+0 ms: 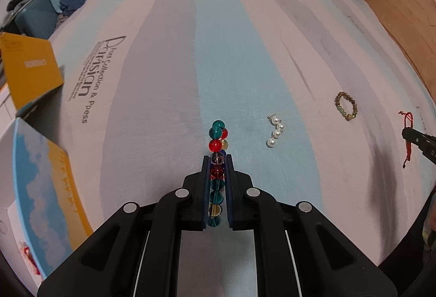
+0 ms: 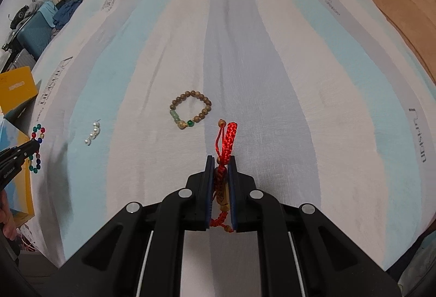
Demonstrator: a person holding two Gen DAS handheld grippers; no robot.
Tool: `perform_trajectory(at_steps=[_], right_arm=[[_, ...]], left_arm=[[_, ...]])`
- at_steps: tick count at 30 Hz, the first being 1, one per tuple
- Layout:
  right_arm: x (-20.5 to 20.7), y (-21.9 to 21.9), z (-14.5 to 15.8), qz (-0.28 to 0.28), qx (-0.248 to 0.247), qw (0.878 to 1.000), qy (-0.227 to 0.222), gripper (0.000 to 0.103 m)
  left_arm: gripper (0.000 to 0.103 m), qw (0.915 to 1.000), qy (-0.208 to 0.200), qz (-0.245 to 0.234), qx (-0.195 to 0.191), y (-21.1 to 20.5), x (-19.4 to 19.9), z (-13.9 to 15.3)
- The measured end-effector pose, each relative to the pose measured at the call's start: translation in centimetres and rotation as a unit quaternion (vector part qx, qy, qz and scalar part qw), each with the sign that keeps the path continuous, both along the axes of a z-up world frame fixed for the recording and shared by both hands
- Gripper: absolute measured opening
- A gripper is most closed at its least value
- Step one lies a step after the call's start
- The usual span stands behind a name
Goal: Organize jewelry
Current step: 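Carry the glass bead and red cord bracelets into the white box with both tools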
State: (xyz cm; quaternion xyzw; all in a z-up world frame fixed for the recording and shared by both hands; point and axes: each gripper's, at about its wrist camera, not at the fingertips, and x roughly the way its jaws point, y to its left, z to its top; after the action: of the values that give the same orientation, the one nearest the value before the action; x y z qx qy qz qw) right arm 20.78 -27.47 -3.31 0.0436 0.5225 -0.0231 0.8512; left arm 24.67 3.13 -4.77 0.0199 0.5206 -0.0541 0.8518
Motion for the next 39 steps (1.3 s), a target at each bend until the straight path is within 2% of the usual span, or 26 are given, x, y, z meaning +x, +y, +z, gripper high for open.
perform_trajectory(at_steps=[11, 23, 30, 39], right_arm=[[-2.2, 3.2, 3.6, 0.009, 0.0, 0.999, -0.031, 0.009], [-4.8, 8.3, 7.6, 0.033, -0.001, 0.997, -0.067, 0.009], [-5.6, 13.3, 9.3, 0.068, 0.007, 0.994, -0.082, 0.009], [-6.8, 20.9, 11.5, 0.122, 0.016, 0.987, -0.099, 0.009]], left_arm=[[0.009, 0.9997, -0.02, 0.007, -0.013, 0.3, -3.1, 3.9], [0.009, 0.9983, -0.05, 0.032, -0.005, 3.0, -7.2, 8.0], [0.009, 0.9966, -0.065, 0.051, -0.005, 5.9, -9.7, 10.0], [0.009, 0.9923, -0.081, 0.094, 0.004, 12.2, -13.1, 12.2]])
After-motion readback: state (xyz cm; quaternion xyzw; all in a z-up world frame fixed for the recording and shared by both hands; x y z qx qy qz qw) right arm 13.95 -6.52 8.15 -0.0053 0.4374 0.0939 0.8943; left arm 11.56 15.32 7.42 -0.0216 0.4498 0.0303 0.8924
